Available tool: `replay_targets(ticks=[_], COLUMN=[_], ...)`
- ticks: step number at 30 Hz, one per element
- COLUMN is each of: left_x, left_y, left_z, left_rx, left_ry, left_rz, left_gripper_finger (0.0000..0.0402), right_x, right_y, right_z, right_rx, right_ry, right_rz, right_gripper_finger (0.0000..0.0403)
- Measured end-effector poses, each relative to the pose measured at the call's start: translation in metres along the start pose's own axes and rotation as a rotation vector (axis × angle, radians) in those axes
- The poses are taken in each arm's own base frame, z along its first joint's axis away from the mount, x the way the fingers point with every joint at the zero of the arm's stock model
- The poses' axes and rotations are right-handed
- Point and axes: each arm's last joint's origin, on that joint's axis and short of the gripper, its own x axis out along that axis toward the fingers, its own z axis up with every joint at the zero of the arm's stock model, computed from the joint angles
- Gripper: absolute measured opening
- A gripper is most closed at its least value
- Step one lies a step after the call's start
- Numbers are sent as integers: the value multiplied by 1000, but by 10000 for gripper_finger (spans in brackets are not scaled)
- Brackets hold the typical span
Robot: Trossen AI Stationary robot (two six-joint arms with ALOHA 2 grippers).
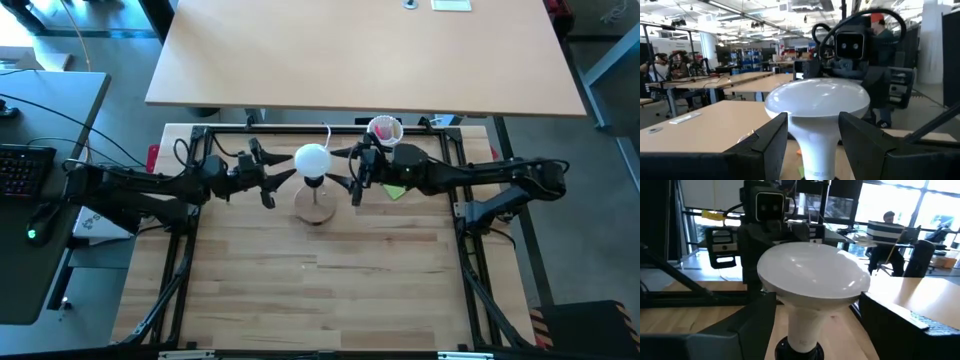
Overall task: Screw lightbulb
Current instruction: Insert the white lightbulb into the brown lamp
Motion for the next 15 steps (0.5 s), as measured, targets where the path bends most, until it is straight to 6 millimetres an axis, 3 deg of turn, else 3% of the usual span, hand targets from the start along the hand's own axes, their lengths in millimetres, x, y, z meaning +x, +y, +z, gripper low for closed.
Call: replay_targets(ticks=[15], left_x=[2], left_y=[2], left_z=[-1], left_rx=[-4], left_ry=[-16], left_rz=[21], left_gripper_finger=[174], right_x=[-2], right_y=[17], right_z=[-1], right_rx=[-16], right_ry=[30], right_rz=[67], right_gripper_finger=[280])
